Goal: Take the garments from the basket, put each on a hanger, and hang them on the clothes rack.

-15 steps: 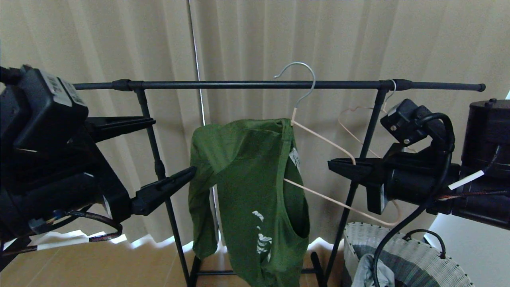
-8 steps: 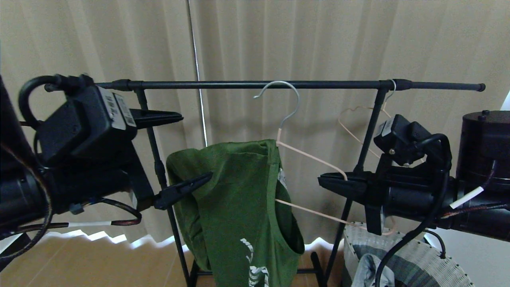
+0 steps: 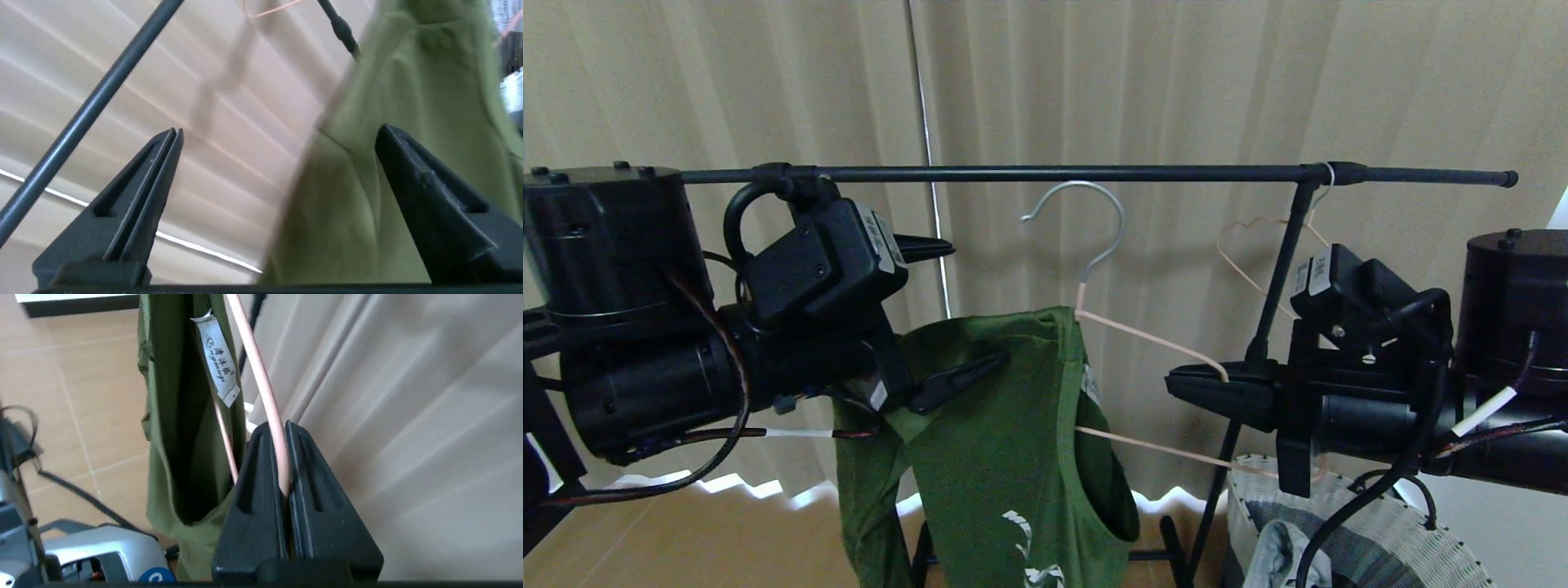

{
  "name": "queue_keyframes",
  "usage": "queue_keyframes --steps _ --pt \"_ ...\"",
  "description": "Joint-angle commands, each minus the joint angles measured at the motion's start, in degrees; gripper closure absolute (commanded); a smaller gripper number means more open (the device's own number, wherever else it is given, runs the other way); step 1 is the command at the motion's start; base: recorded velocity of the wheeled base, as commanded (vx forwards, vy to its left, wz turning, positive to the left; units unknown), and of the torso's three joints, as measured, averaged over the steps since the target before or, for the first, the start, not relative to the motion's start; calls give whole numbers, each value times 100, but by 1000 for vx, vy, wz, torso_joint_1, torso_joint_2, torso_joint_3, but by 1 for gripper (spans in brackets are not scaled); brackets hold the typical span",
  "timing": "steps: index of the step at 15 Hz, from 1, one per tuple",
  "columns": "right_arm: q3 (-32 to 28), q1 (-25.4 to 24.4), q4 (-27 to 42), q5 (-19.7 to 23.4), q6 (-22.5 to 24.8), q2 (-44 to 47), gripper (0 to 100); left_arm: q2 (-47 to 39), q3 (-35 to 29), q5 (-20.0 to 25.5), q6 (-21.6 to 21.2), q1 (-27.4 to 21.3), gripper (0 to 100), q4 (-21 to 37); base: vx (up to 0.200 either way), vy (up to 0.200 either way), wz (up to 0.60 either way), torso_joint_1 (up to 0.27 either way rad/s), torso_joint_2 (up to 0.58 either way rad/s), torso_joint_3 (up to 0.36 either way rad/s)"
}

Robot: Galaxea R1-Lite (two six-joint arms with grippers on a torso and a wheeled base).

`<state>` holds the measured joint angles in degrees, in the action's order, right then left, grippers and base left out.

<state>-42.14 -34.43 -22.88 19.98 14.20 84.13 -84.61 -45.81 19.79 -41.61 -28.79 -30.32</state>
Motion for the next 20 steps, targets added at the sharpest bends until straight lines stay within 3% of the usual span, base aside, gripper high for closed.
queue_keyframes --steps 1,3,4,17,18,20 --pt "13 -3 -6 50 30 -10 100 -134 2 -10 3 5 0 -9 0 0 0 0 0 0" --pt "48 -3 -6 111 30 -19 100 -134 20 -1 3 5 0 -9 0 0 0 0 0 0" --pt "75 -3 -6 146 30 -28 100 -134 20 -10 3 5 100 -9 0 0 0 0 0 0" --pt "154 -3 -243 261 74 -46 100 -73 248 -54 12 5 100 -9 0 0 0 0 0 0" --pt "171 -3 -243 261 74 -46 0 -55 266 -63 12 14 100 -9 0 0 0 0 0 0" --pt "215 6 -261 217 92 -54 0 -55 257 -353 39 32 100 -9 0 0 0 0 0 0"
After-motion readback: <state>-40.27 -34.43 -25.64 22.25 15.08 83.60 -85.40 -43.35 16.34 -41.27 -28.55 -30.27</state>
